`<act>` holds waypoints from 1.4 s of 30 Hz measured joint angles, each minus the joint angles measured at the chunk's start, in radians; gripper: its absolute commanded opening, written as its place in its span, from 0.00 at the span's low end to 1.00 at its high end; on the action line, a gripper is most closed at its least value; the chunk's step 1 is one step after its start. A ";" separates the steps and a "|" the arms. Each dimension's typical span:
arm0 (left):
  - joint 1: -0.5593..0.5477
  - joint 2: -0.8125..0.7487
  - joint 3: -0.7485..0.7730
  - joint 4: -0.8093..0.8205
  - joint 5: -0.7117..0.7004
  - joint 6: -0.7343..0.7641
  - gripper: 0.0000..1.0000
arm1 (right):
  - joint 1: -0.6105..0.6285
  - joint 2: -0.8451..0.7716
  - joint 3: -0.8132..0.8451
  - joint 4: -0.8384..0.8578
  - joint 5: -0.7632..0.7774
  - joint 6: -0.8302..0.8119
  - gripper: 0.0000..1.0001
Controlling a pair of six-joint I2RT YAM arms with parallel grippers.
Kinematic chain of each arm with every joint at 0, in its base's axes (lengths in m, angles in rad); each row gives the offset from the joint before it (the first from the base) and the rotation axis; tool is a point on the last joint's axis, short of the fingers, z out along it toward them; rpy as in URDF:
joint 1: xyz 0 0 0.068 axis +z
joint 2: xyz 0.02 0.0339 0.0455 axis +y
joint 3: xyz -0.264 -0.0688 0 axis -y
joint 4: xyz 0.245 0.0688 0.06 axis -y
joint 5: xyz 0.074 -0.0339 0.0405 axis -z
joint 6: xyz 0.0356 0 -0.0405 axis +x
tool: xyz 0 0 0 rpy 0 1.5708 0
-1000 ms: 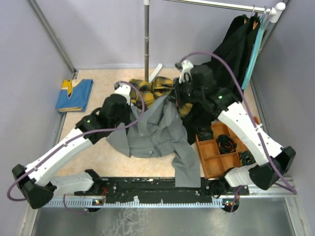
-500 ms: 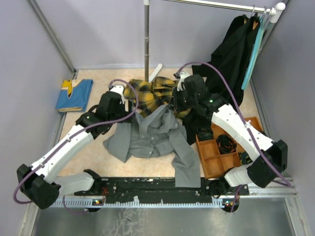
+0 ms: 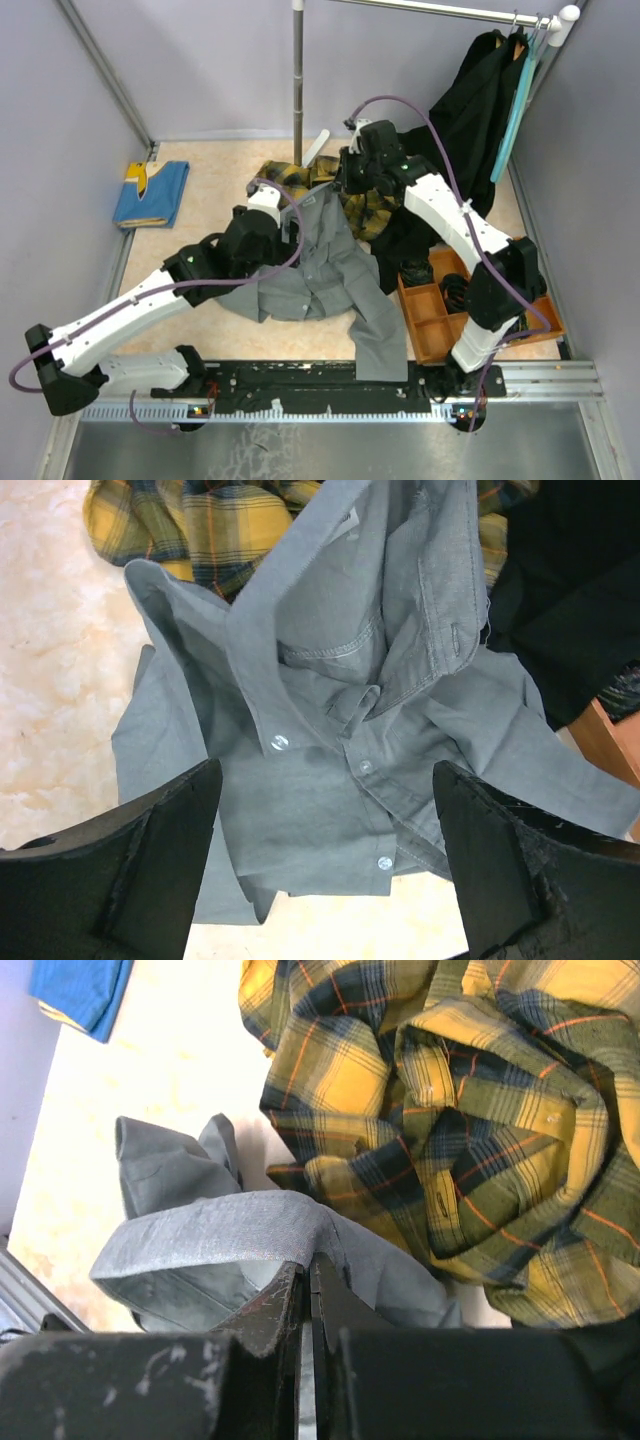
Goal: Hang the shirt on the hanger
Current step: Adjust the shirt at the center of the board.
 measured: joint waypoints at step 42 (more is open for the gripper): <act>0.225 0.193 -0.223 0.425 -0.006 -0.108 0.00 | -0.008 -0.084 -0.096 0.098 -0.178 0.094 0.23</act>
